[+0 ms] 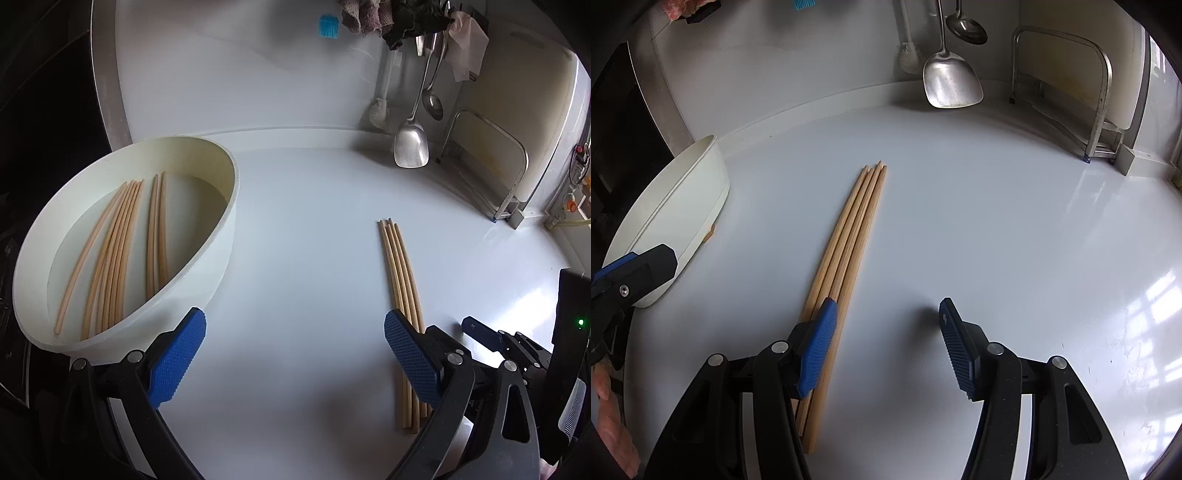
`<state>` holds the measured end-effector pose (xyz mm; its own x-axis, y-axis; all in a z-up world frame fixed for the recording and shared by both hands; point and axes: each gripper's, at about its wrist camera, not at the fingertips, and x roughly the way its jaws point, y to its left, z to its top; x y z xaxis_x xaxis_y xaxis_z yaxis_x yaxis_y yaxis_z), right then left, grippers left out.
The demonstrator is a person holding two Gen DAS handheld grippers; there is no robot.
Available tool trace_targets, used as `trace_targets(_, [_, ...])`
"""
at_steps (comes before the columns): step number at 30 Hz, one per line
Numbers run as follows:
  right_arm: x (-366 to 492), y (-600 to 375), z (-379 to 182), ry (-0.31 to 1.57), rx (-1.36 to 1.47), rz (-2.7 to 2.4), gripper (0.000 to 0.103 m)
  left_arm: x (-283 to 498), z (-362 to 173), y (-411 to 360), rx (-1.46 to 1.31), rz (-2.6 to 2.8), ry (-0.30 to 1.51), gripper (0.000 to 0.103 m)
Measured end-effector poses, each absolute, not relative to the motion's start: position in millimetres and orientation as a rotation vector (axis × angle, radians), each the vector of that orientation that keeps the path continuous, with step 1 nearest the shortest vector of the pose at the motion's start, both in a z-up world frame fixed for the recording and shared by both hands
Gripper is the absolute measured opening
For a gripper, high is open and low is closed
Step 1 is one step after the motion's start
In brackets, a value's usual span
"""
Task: Organize utensils
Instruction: 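Move both open tools back to the chopsticks on the counter, then close the right tool on a separated chopstick while the left tool grasps another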
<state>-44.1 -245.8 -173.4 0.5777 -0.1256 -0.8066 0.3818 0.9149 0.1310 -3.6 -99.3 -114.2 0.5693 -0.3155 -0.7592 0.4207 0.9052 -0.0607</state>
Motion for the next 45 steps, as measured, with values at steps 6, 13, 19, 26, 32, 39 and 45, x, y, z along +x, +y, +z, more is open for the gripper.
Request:
trace_targets(6, [-43, -243, -175, 0.913, 0.279, -0.322, 0.055, -1, -118, -100, 0.137, -0.447, 0.878, 0.096])
trace_targets(13, [-42, -238, -175, 0.916, 0.252, -0.343, 0.055, -1, -118, -103, 0.147, -0.453, 0.874, 0.096])
trace_targets(19, [-41, -234, -177, 0.920, 0.221, -0.345, 0.055, 2, -112, -100, 0.131, -0.442, 0.866, 0.096])
trace_targets(26, [-40, -233, -180, 0.930, 0.176, -0.345, 0.055, -3, -117, -109, 0.148, -0.454, 0.883, 0.096])
trace_targets(32, [-47, -246, -179, 0.918, 0.177, -0.337, 0.050, -11, -129, -125, 0.176, -0.467, 0.920, 0.096])
trace_targets(39, [-57, -269, -178, 0.924, 0.172, -0.340, 0.050, -12, -141, -144, 0.186, -0.494, 0.967, 0.096])
trace_targets(45, [-65, -286, -177, 0.920, 0.202, -0.339, 0.049, -11, -151, -153, 0.200, -0.503, 1.004, 0.096])
